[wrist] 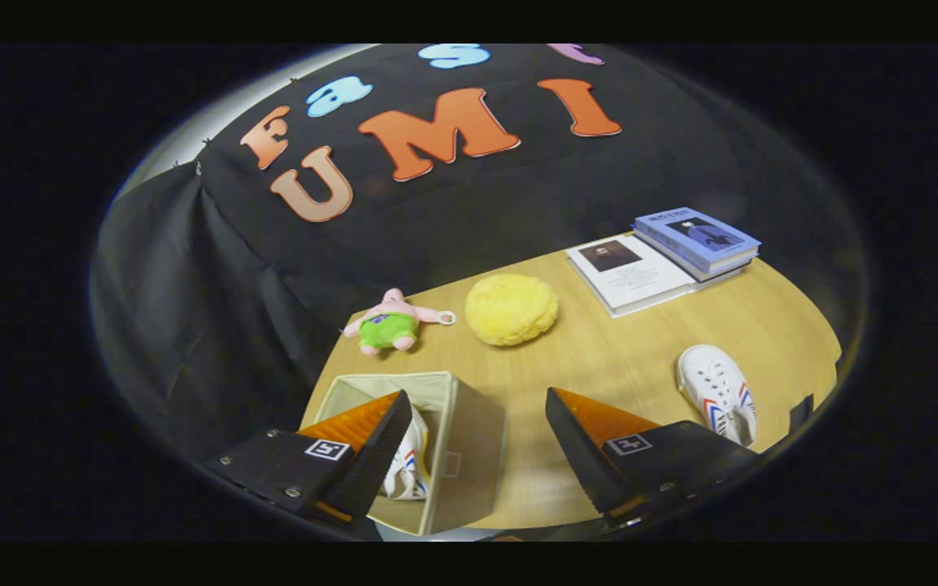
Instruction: Open the storage box then place both shoes into the box .Put the left shoe in first, then the right shoe, with the right side of both shoes facing outward in a uniform manner.
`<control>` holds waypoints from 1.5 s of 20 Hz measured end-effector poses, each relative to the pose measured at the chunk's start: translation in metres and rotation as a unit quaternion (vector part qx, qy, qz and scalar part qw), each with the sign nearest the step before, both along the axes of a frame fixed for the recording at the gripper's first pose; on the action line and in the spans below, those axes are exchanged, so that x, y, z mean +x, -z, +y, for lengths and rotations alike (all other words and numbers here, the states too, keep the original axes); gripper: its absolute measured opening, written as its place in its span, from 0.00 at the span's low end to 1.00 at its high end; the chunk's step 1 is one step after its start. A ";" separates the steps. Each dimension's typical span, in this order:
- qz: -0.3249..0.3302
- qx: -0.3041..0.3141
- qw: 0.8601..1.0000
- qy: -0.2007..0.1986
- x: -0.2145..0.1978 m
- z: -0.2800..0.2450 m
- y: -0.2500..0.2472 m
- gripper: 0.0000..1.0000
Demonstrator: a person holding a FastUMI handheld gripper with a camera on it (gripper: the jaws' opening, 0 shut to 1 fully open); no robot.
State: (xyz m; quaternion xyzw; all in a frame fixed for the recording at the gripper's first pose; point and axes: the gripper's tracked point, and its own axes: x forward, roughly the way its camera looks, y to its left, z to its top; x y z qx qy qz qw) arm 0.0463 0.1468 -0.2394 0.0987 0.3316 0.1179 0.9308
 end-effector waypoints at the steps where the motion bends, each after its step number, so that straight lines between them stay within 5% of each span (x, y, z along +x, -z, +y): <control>1: -0.002 -0.009 1.000 0.007 0.003 -0.016 0.000 0.98; 12: 0.018 -0.101 0.992 0.077 0.013 -0.185 0.025 0.98; 20: 0.080 -0.136 0.984 0.079 0.002 -0.249 0.079 0.97; 28: 0.156 -0.128 0.978 0.046 -0.010 -0.255 0.150 0.78; 30: 0.172 -0.120 0.977 0.041 -0.010 -0.252 0.161 0.66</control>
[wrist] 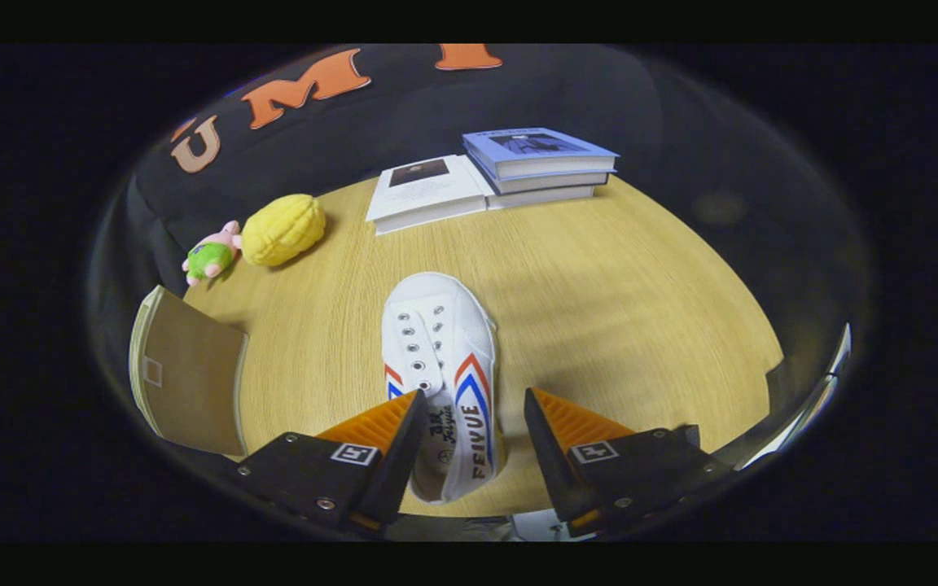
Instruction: Open the storage box then place both shoes into the box .Put the left shoe in first, then the right shoe, with the right side of both shoes facing outward in a uniform manner.
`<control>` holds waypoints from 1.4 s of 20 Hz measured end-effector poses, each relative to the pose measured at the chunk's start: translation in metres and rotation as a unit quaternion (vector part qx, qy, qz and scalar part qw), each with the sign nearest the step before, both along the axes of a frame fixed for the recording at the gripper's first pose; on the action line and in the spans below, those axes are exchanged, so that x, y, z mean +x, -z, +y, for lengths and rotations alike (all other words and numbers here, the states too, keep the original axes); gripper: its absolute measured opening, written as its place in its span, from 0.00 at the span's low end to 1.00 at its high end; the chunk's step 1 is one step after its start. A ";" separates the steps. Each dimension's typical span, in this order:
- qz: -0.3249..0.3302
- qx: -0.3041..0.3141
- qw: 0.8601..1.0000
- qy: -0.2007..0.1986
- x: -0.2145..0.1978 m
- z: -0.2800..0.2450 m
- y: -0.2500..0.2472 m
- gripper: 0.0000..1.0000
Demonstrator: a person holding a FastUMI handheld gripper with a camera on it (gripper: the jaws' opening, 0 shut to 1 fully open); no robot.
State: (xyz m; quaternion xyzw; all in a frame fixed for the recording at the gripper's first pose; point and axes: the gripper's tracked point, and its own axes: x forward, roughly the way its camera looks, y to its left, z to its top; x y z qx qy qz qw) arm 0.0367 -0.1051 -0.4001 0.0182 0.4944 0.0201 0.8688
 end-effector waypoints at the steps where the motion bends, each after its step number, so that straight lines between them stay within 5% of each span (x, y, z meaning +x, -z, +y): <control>1: 0.004 0.005 1.000 -0.002 0.001 0.002 0.003 0.57; 6: 0.021 -0.007 1.000 -0.007 0.007 -0.003 0.015 0.32; 11: 0.007 0.029 0.999 0.041 0.010 -0.006 0.009 0.01; 16: -0.019 0.060 0.996 0.068 0.007 0.017 -0.023 0.00; 28: -0.098 0.117 0.988 0.035 -0.006 0.159 -0.130 0.00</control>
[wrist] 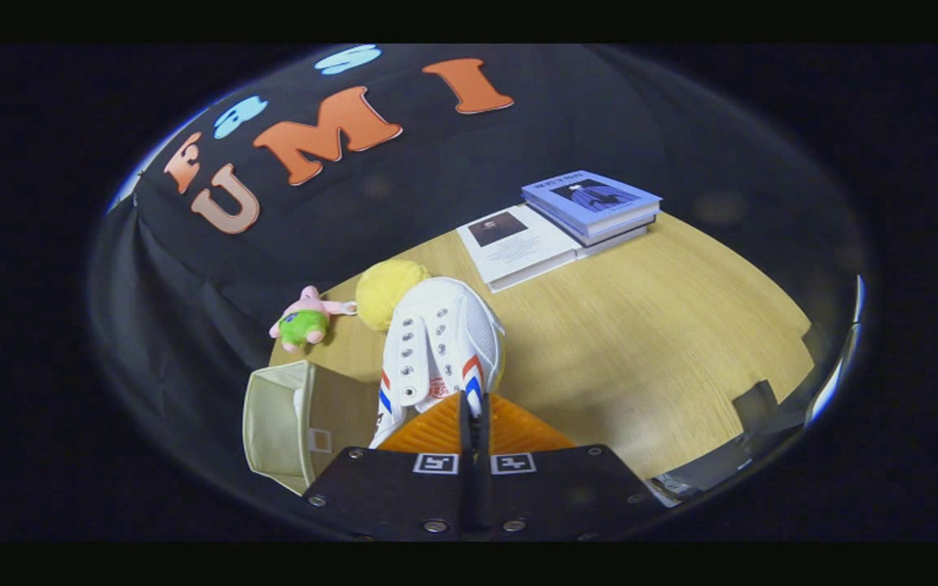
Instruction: Open the storage box then place both shoes into the box .Put the left shoe in first, then the right shoe, with the right side of both shoes facing outward in a uniform manner.
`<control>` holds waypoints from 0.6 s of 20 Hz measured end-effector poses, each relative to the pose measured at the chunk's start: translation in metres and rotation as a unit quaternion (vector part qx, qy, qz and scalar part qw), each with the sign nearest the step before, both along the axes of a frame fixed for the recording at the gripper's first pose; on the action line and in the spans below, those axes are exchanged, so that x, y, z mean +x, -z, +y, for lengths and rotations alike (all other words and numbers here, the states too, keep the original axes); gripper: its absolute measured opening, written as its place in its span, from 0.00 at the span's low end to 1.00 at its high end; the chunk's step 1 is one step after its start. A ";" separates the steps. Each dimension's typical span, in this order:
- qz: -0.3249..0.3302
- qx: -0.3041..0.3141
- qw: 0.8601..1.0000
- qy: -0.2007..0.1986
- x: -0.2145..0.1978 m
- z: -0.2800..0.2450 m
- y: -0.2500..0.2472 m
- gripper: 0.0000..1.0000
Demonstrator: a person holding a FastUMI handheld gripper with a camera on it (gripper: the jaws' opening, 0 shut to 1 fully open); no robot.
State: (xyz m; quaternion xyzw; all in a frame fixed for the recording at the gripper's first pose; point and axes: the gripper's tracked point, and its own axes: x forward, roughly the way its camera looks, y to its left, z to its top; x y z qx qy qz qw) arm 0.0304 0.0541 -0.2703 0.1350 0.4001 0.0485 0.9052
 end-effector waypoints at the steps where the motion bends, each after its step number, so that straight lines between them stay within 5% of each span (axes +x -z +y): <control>1: -0.007 0.009 1.000 0.000 -0.002 0.015 -0.006 0.00; 12: -0.014 0.046 0.997 -0.066 -0.044 0.162 -0.019 0.00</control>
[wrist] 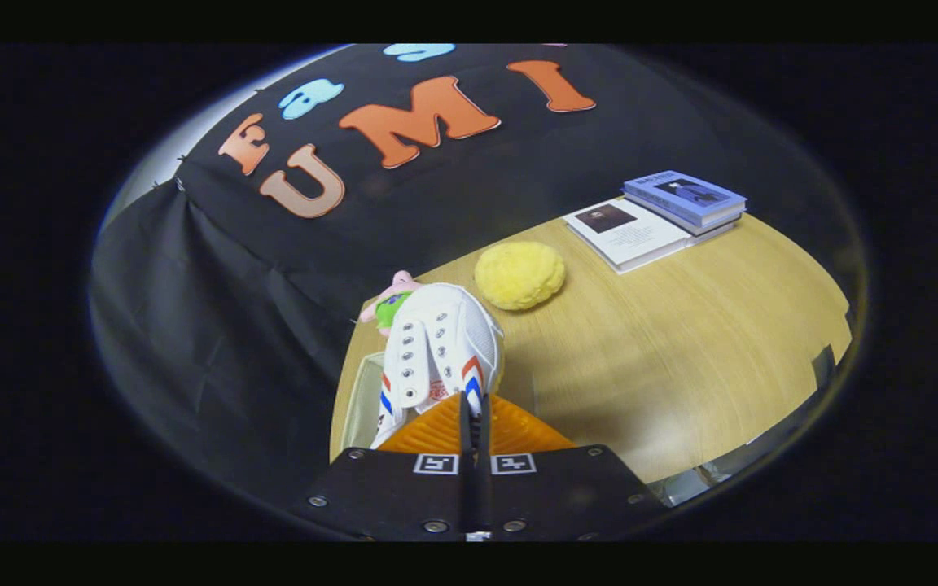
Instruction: Open the storage box then place both shoes into the box .Put the left shoe in first, then the right shoe, with the right side of both shoes facing outward in a uniform manner.
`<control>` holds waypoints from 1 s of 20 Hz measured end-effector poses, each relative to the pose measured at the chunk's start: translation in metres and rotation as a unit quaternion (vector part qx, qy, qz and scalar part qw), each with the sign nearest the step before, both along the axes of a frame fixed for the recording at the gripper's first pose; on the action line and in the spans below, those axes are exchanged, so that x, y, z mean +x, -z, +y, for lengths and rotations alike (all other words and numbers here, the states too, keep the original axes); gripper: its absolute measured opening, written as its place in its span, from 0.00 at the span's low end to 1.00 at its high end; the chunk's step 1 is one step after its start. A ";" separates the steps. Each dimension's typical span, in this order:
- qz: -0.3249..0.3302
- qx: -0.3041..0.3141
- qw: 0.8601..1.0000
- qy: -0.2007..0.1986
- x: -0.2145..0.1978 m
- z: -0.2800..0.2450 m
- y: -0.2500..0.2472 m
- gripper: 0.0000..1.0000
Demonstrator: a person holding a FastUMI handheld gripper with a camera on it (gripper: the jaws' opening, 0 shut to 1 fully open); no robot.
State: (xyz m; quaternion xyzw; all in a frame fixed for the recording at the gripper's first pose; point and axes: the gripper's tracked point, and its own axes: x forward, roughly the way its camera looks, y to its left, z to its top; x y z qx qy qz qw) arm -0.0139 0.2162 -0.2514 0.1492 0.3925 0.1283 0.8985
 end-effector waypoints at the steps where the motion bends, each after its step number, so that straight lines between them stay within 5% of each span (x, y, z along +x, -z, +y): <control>1: 0.002 -0.005 1.000 -0.003 -0.003 0.007 0.004 0.00; 15: 0.046 -0.070 0.996 -0.029 -0.024 0.037 0.058 0.07; 20: -0.002 -0.066 0.997 -0.048 -0.004 0.044 0.023 0.70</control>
